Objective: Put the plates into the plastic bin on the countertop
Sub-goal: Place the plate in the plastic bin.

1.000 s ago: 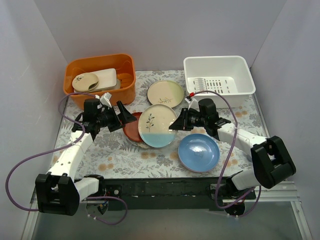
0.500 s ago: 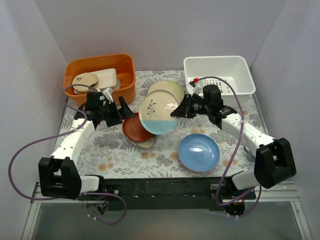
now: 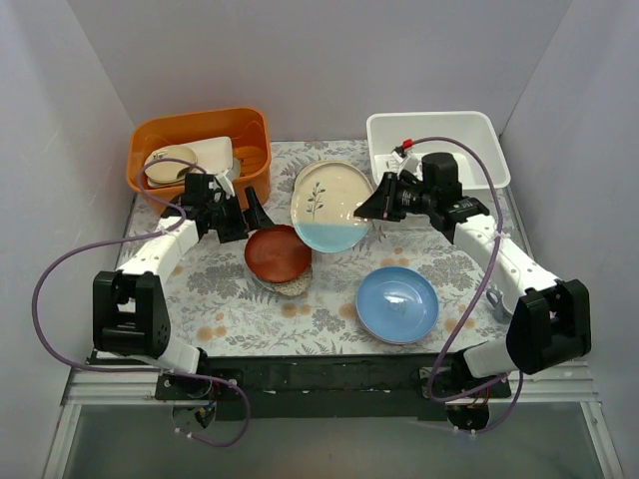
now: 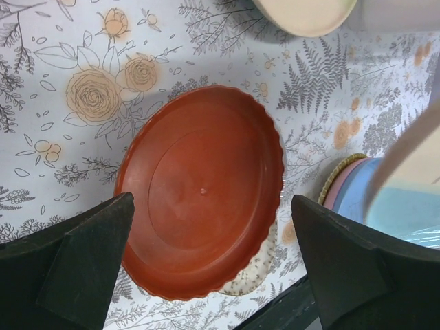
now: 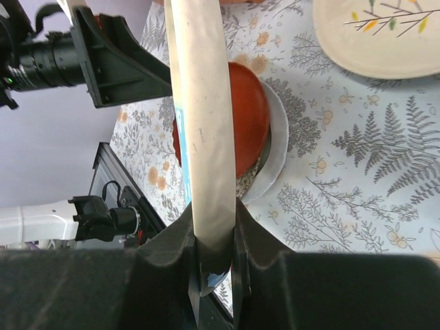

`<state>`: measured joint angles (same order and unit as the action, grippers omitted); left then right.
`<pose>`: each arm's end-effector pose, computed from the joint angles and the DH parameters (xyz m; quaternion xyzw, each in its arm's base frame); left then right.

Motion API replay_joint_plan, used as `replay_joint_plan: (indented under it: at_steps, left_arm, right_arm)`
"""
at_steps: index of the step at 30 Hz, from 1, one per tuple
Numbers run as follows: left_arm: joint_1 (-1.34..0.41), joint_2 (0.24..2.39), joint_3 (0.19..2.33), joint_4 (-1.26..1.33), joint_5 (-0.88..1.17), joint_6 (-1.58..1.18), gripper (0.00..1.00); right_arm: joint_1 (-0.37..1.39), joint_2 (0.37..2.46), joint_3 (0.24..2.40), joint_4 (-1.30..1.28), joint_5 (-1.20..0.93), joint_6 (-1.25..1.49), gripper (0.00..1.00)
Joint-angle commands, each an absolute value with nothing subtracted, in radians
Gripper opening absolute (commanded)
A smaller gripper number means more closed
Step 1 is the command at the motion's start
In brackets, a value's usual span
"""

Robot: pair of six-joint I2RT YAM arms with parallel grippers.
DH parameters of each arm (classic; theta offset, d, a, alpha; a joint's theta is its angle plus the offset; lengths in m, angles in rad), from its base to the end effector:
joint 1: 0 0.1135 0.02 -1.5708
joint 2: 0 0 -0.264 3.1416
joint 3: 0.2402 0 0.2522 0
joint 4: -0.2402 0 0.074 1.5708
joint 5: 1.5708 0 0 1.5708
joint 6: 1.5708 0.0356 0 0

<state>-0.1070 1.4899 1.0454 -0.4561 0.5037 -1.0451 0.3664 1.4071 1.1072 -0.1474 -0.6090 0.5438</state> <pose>0.3073 -0.0503 0.2430 -0.3403 0.8529 -0.3708 0.1389 0.2931 0.1343 0.3143 -0.0875 0.8184 0.4513 0.3449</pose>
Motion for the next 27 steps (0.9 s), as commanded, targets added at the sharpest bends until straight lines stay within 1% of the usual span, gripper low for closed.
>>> replay_joint_plan:
  at_steps: [1, 6, 11, 14, 18, 27]
  left_arm:
    - [-0.109, 1.493, 0.986, -0.373, 0.485, -1.008, 0.98]
    - [-0.109, 1.418, 0.899, -0.319, 0.437, -0.966, 0.98]
    - [-0.109, 1.364, 0.879, -0.301, 0.439, -0.971, 0.98]
    - [-0.109, 1.373, 0.874, -0.293, 0.474, -0.977, 0.98]
    - [-0.109, 1.370, 0.876, -0.299, 0.472, -0.982, 0.98]
    - [-0.109, 1.388, 0.876, -0.282, 0.532, -0.991, 0.98]
  right_arm:
    - [0.285, 1.397, 1.184, 0.046, -0.741, 0.595, 0.01]
    - [0.201, 1.442, 1.273, 0.012, -0.764, 0.581, 0.01]
    - [0.153, 1.491, 1.334, 0.005, -0.787, 0.592, 0.01]
    - [0.126, 1.531, 1.380, 0.006, -0.798, 0.603, 0.01]
    - [0.075, 1.580, 1.439, 0.006, -0.801, 0.624, 0.01]
    - [-0.034, 1.632, 1.450, 0.090, -0.779, 0.715, 0.01]
